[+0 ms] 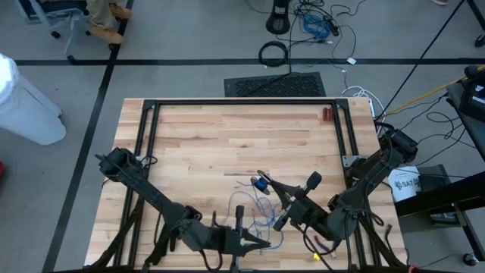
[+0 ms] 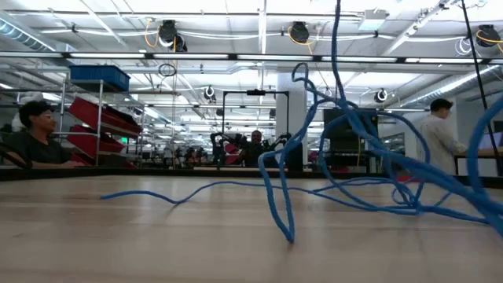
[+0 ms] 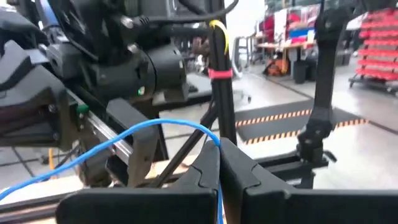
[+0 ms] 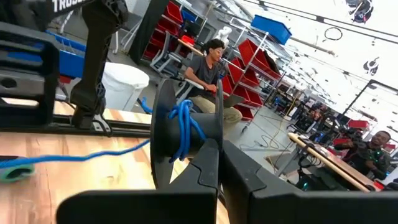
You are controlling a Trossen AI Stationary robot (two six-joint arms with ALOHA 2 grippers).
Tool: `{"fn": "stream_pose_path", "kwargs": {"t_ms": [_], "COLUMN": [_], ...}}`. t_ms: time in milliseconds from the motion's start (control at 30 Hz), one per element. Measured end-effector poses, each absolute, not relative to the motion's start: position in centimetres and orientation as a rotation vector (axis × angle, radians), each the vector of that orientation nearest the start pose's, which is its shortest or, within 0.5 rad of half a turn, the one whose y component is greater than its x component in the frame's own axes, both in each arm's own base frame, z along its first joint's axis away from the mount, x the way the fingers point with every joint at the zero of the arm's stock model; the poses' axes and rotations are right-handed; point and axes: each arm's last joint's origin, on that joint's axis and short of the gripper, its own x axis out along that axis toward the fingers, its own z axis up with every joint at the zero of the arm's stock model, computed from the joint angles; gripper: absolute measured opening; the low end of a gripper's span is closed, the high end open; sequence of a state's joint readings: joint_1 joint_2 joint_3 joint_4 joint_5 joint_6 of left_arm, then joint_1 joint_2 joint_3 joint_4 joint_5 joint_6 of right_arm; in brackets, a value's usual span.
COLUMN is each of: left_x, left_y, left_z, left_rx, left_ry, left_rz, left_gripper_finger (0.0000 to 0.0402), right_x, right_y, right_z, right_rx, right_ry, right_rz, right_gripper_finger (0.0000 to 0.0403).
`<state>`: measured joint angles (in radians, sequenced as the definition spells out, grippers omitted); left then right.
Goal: Coil cords
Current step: Coil the blue wire onto the black spool
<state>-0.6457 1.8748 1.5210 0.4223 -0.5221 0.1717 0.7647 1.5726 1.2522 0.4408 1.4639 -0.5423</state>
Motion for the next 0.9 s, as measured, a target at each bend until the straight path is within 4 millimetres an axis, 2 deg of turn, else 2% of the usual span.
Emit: {"fn": "stream_pose_path", "kwargs": {"t_ms": [367, 467, 700, 900], "left_x": [36.4, 36.3, 35.6, 35.3], "left_y": [-25.1, -25.3, -26.1, -26.4], "left_z": [32.7, 32.5, 32.5, 32.6], "left_rx": [0.189, 0.241, 0.280, 0.280], "left_ry": [0.067, 0.077, 0.077, 0.078], "left_rz": [-0.083, -0.092, -0.048, -0.020], "left_gripper_finger": [0.0005, 0.0030, 0.0119, 0.0139], "right_x": [25.9, 25.5, 24.7, 24.4], "right_y": [22.2, 22.5, 23.0, 23.2], "right_z": [36.5, 36.9, 37.6, 37.8], "right_rx": [-0.397, -0.402, -0.390, -0.372], "right_ry": [0.111, 0.105, 0.086, 0.073], "right_rz": [-0.669, -0.658, -0.639, -0.625], "right_gripper_finger": [0.0000, 0.0000, 0.0000, 0.0000]}}
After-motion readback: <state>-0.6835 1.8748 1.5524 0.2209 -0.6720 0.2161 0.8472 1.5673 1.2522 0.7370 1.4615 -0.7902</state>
